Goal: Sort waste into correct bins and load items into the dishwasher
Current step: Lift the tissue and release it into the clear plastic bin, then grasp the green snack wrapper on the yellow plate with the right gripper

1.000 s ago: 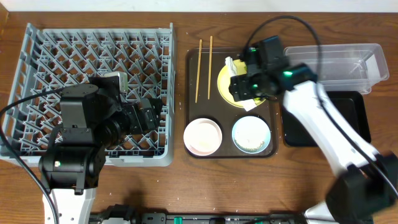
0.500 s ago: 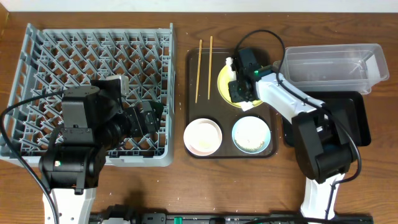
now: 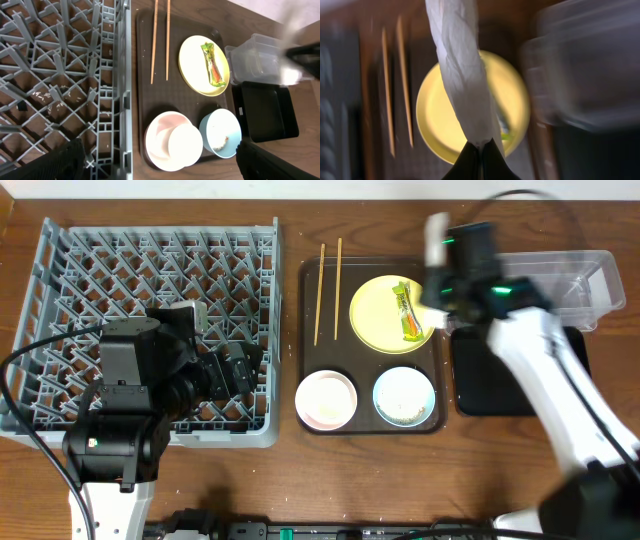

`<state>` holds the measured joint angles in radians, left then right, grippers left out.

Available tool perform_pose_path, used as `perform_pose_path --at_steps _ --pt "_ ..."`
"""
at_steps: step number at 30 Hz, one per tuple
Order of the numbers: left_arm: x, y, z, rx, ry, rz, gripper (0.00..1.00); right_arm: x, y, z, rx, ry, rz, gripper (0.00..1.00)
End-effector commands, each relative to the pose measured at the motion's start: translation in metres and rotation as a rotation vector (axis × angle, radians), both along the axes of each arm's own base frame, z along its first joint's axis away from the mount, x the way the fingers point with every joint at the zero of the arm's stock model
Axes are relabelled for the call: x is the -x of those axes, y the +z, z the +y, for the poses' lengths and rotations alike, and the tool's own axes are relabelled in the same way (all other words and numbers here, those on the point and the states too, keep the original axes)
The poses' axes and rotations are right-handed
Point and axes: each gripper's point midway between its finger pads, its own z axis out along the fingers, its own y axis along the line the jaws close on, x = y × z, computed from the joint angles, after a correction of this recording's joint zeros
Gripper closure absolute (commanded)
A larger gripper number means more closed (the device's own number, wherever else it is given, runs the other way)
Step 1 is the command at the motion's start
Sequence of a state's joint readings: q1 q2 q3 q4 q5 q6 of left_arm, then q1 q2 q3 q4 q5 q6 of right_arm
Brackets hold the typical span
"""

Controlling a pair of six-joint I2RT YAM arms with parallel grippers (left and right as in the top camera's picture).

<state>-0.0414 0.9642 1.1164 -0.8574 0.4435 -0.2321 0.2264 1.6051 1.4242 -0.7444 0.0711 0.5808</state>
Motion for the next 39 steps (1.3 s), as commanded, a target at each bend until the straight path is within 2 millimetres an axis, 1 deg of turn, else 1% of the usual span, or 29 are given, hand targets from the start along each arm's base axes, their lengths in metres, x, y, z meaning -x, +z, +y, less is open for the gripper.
perform_pose_path --at_steps 1,2,4,6,8,10,15,16,17,18,20,22,24,25,26,27,28,29,30,31,32,33,35,36,37,39 --pt "0.000 0.007 -0.003 0.011 -0.010 -0.014 0.02 -0.002 0.010 -0.053 -0.077 -0.351 -0.027 0.99" --pt "0.000 0.007 -0.003 0.011 -0.010 -0.014 0.02 -0.003 0.010 -0.065 -0.089 -0.408 -0.034 0.99" --pt "0.000 0.007 -0.003 0.011 -0.010 -0.014 0.02 -0.006 0.004 -0.087 -0.099 -0.516 -0.036 0.99" --pt "0.000 0.007 -0.003 0.011 -0.010 -0.014 0.02 -0.013 -0.003 -0.105 -0.105 -0.584 -0.042 0.99" --pt "0.000 0.007 -0.003 0.011 -0.010 -0.014 0.02 -0.020 -0.011 -0.116 -0.095 -0.611 -0.045 0.99" --pt "0.000 0.007 -0.003 0.011 -0.010 -0.014 0.02 -0.029 -0.023 -0.126 -0.092 -0.642 -0.044 0.99" --pt "0.000 0.007 -0.003 0.011 -0.010 -0.014 0.02 -0.039 -0.061 -0.137 -0.100 -0.707 0.008 0.98" --pt "0.000 0.007 -0.003 0.011 -0.010 -0.014 0.02 -0.039 -0.067 -0.136 -0.099 -0.705 0.023 0.90" --pt "0.000 0.007 -0.003 0.011 -0.010 -0.014 0.02 -0.040 -0.072 -0.134 -0.106 -0.698 0.040 0.80" --pt "0.000 0.007 -0.003 0.011 -0.010 -0.014 0.02 -0.039 -0.076 -0.133 -0.110 -0.694 0.052 0.74" --pt "0.000 0.007 -0.003 0.011 -0.010 -0.014 0.02 -0.039 -0.075 -0.132 -0.112 -0.691 0.051 0.58" --pt "0.000 0.007 -0.003 0.011 -0.010 -0.014 0.02 -0.043 -0.065 -0.129 -0.122 -0.658 0.024 0.53" --pt "0.000 0.007 -0.003 0.011 -0.010 -0.014 0.02 -0.051 -0.042 -0.114 -0.163 -0.537 -0.026 0.51" --pt "0.000 0.007 -0.003 0.011 -0.010 -0.014 0.02 -0.055 -0.031 -0.104 -0.184 -0.454 -0.051 0.51" --pt "0.000 0.007 -0.003 0.011 -0.010 -0.014 0.02 -0.058 -0.017 -0.088 -0.209 -0.341 -0.082 0.51" --pt "0.000 0.007 -0.003 0.011 -0.010 -0.014 0.02 -0.061 0.003 -0.062 -0.236 -0.166 -0.131 0.52" --pt "0.000 0.007 -0.003 0.011 -0.010 -0.014 0.02 -0.059 0.018 -0.039 -0.246 -0.014 -0.168 0.52" --pt "0.000 0.007 -0.003 0.011 -0.010 -0.014 0.02 -0.054 0.028 -0.018 -0.255 0.112 -0.191 0.52" --pt "0.000 0.007 -0.003 0.011 -0.010 -0.014 0.02 -0.045 0.034 0.003 -0.248 0.230 -0.199 0.51" --pt "0.000 0.007 -0.003 0.011 -0.010 -0.014 0.02 -0.034 0.033 0.020 -0.233 0.318 -0.185 0.51" --pt "0.000 0.007 -0.003 0.011 -0.010 -0.014 0.02 -0.026 0.029 0.031 -0.214 0.363 -0.159 0.51" --pt "0.000 0.007 -0.003 0.011 -0.010 -0.014 0.02 -0.014 0.019 0.044 -0.181 0.417 -0.117 0.51" --pt "0.000 0.007 -0.003 0.011 -0.010 -0.014 0.02 0.002 -0.003 0.061 -0.099 0.472 -0.035 0.52" --pt "0.000 0.007 -0.003 0.011 -0.010 -0.014 0.02 0.008 -0.017 0.067 -0.040 0.485 0.003 0.51" --pt "0.000 0.007 -0.003 0.011 -0.010 -0.014 0.02 0.010 -0.029 0.069 0.019 0.486 0.029 0.48" --pt "0.000 0.007 -0.003 0.011 -0.010 -0.014 0.02 0.007 -0.053 0.066 0.175 0.446 0.068 0.37"
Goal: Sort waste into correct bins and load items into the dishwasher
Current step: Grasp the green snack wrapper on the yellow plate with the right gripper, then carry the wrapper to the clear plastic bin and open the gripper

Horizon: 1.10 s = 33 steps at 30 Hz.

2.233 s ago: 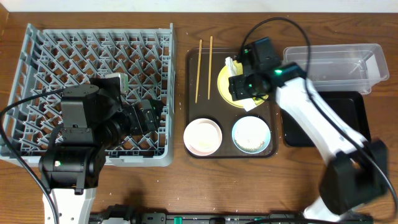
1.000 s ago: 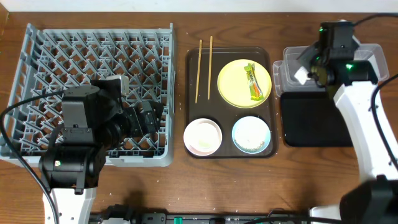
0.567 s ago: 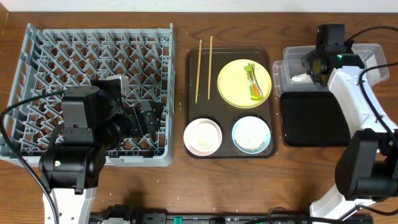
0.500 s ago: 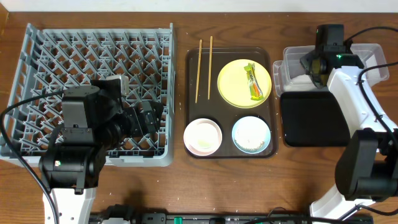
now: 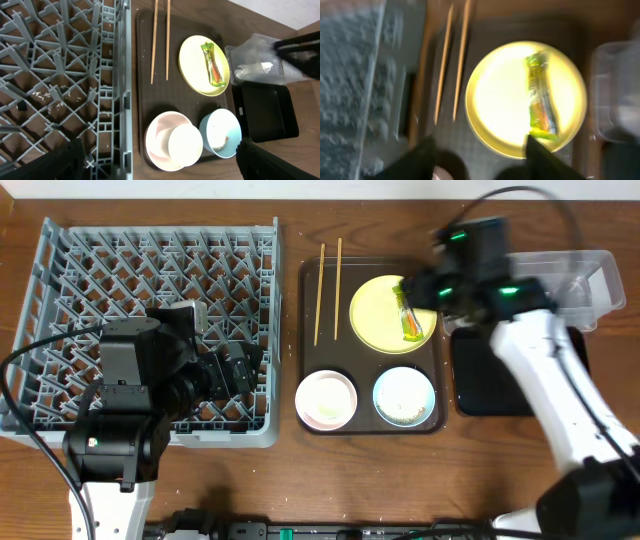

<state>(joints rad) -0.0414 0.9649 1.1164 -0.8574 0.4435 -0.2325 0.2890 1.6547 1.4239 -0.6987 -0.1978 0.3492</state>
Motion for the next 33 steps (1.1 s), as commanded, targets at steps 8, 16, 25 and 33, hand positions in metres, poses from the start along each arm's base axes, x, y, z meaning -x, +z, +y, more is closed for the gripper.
perform_pose_path --at_steps 8,16,25,33 --pt "0.000 0.008 -0.003 0.011 -0.010 -0.015 0.02 -0.039 -0.115 -0.013 0.493 -0.055 -0.015 0.25" --pt "0.000 0.008 -0.003 0.011 -0.010 -0.015 0.02 -0.048 -0.170 -0.018 0.362 -0.095 0.100 0.57" --pt "0.000 0.007 -0.003 0.011 -0.010 -0.015 0.02 -0.043 -0.152 -0.026 0.341 -0.106 0.126 0.99" --pt "0.000 0.007 -0.003 0.011 -0.010 -0.015 0.02 -0.045 -0.034 -0.066 0.186 -0.404 -0.035 0.99"
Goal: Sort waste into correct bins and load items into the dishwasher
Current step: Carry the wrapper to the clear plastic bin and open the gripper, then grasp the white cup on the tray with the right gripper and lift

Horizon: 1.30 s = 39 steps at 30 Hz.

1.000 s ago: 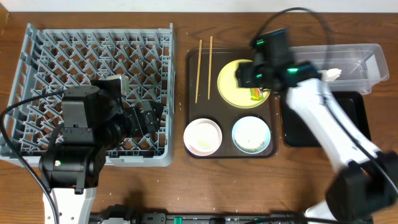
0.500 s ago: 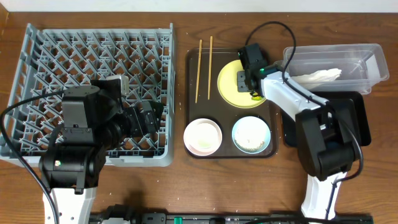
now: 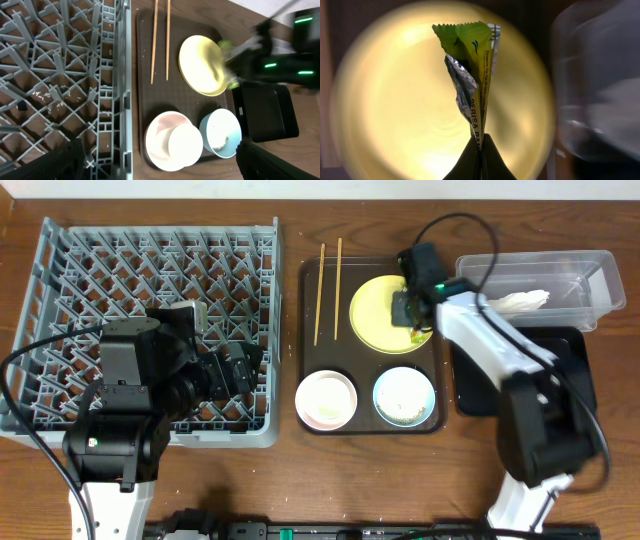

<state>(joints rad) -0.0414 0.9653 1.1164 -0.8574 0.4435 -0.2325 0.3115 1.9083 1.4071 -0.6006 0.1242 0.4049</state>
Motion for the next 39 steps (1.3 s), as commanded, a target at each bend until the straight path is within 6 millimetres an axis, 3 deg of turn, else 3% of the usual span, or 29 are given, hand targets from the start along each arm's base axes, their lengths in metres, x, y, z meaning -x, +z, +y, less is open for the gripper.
perform_pose_path --at_steps 1,2,3,5,8,11,12,16,19,22,25,29,32,39 --pt "0.000 0.007 -0.003 0.011 -0.010 -0.015 0.02 -0.011 0.085 -0.050 -0.081 -0.302 -0.200 0.99" --pt "0.000 0.008 -0.003 0.011 -0.010 -0.015 0.02 -0.010 0.093 -0.067 -0.092 -0.390 -0.222 0.99" --pt "0.000 0.007 -0.003 0.011 -0.010 -0.015 0.02 -0.010 0.103 -0.096 -0.134 -0.547 -0.256 0.99" --pt "0.000 0.007 -0.003 0.011 -0.010 -0.015 0.02 -0.012 0.103 -0.121 -0.173 -0.662 -0.273 0.99" --pt "0.000 0.007 -0.003 0.011 -0.010 -0.015 0.02 -0.014 0.083 -0.160 -0.193 -0.816 -0.247 0.99" --pt "0.000 0.007 -0.003 0.011 -0.010 -0.015 0.02 -0.016 0.060 -0.175 -0.197 -0.850 -0.195 0.98" --pt "0.000 0.007 -0.003 0.011 -0.010 -0.015 0.02 -0.016 0.051 -0.179 -0.191 -0.860 -0.179 0.89" --pt "0.000 0.007 -0.003 0.011 -0.010 -0.015 0.02 -0.022 0.045 -0.183 -0.182 -0.816 -0.173 0.23" --pt "0.000 0.007 -0.003 0.011 -0.010 -0.015 0.02 -0.029 0.067 -0.163 -0.242 -0.644 -0.194 0.11" --pt "0.000 0.007 -0.003 0.011 -0.010 -0.015 0.02 -0.022 0.096 -0.141 -0.293 -0.491 -0.211 0.11" --pt "0.000 0.007 -0.003 0.011 -0.010 -0.015 0.02 -0.004 0.128 -0.119 -0.313 -0.359 -0.230 0.12" --pt "0.000 0.007 -0.003 0.011 -0.010 -0.015 0.02 0.033 0.162 -0.067 -0.376 -0.043 -0.213 0.19" --pt "0.000 0.007 -0.003 0.011 -0.010 -0.015 0.02 0.066 0.164 -0.031 -0.419 0.111 -0.131 0.27" --pt "0.000 0.007 -0.003 0.011 -0.010 -0.015 0.02 0.134 0.129 0.050 -0.370 0.448 0.089 0.38"
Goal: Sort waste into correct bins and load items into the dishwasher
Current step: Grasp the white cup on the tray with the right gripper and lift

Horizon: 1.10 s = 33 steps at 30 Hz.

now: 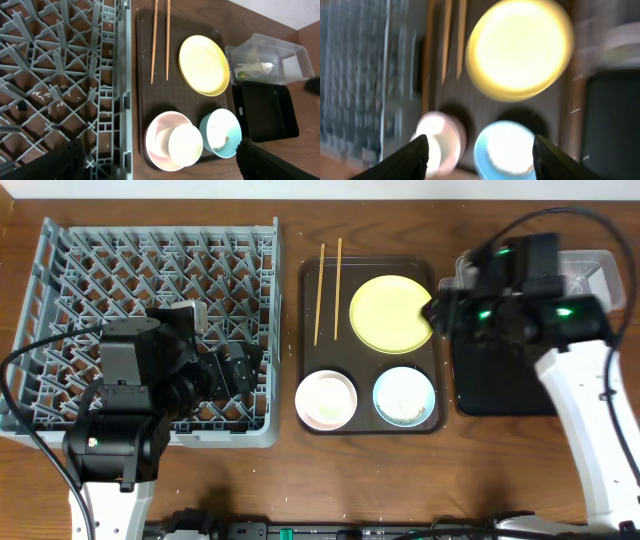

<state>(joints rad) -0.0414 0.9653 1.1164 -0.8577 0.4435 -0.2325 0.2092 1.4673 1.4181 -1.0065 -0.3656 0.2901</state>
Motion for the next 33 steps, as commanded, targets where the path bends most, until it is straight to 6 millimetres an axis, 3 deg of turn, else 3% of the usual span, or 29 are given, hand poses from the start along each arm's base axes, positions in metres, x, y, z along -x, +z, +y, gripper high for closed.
perform_pose_path --at_steps 1,4,8,11,16,18,20,22,27,29,33 --pt "0.000 0.008 -0.003 0.011 -0.010 -0.016 0.02 0.033 -0.017 0.049 0.016 0.268 0.019 0.39" --pt "0.000 0.008 -0.003 0.013 -0.008 -0.016 0.02 0.054 -0.033 0.079 0.051 0.375 0.050 0.39" --pt "0.000 0.007 -0.002 0.013 -0.008 -0.012 0.02 0.072 -0.064 0.102 0.153 0.448 0.073 0.40" --pt "0.002 0.002 0.005 0.003 0.048 0.021 0.02 0.073 -0.099 0.108 0.268 0.415 0.085 0.43" --pt "0.006 -0.015 0.038 -0.121 0.215 0.089 0.02 0.063 -0.144 0.121 0.350 0.389 0.076 0.49" --pt "0.009 -0.018 0.041 -0.133 0.222 0.103 0.02 0.062 -0.155 0.127 0.342 0.396 0.094 0.61" --pt "0.010 -0.019 0.041 -0.135 0.222 0.111 0.02 0.062 -0.162 0.128 0.339 0.374 0.116 0.82" --pt "0.011 -0.020 0.041 -0.136 0.222 0.117 0.02 0.062 -0.162 0.125 0.341 0.370 0.125 0.98" --pt "0.012 -0.018 0.032 -0.100 0.180 0.118 0.02 0.055 -0.131 0.114 0.317 0.346 0.081 0.99" --pt "0.010 -0.014 0.022 -0.058 0.144 0.103 0.02 0.050 -0.110 0.107 0.296 0.332 0.036 0.99" --pt "0.005 0.015 -0.019 0.134 -0.040 0.014 0.02 0.039 -0.047 0.096 0.122 0.352 -0.108 0.99"
